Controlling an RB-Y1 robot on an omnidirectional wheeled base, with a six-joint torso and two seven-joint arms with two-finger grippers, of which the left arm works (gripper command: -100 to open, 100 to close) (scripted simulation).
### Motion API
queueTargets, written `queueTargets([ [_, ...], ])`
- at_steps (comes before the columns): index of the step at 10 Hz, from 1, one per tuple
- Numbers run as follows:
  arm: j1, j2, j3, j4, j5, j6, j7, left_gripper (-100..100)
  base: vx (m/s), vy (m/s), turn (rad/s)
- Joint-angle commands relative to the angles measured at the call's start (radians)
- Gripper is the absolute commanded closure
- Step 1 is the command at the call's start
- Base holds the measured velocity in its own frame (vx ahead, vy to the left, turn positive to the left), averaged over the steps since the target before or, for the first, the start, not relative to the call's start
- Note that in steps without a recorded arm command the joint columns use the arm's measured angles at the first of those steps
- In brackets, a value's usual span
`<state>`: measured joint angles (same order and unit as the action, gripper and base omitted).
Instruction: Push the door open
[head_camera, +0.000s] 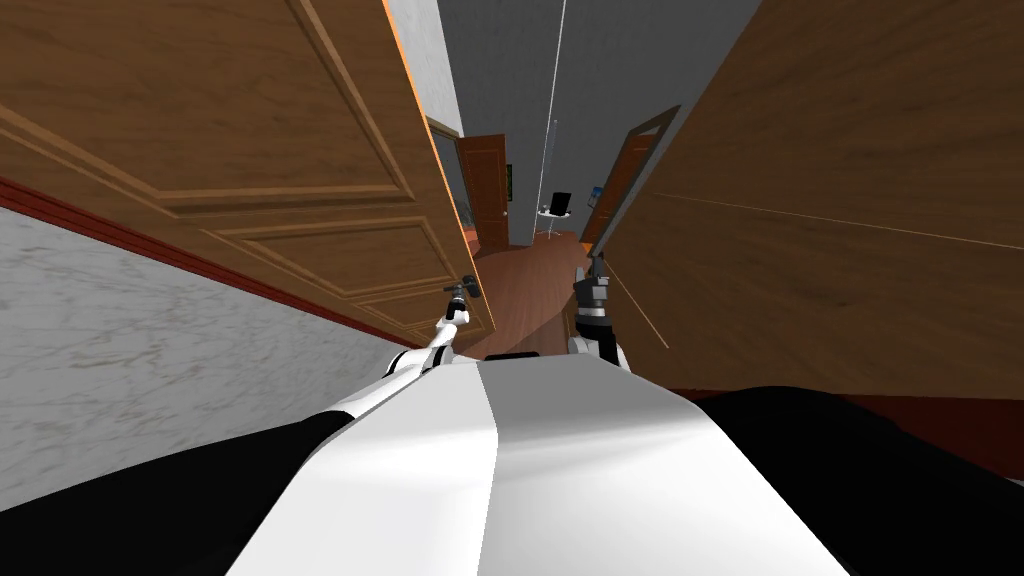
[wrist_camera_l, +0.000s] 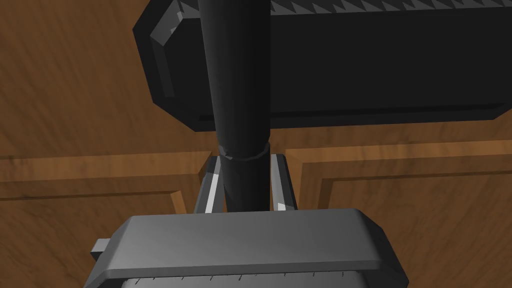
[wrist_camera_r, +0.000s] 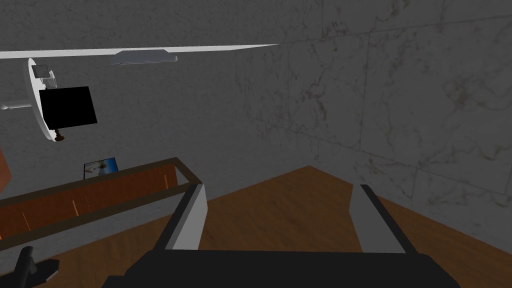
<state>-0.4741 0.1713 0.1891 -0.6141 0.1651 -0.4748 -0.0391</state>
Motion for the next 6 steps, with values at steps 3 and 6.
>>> queueTargets([
  [3,0.004,0.015,0.031,-0.002,0.008,0.003,-0.012,100,0.132,-0.086,0.042],
  [6,0.017,0.016,0.041,-0.015,0.011,0.015,-0.016,100,0.127,-0.085,0.065],
])
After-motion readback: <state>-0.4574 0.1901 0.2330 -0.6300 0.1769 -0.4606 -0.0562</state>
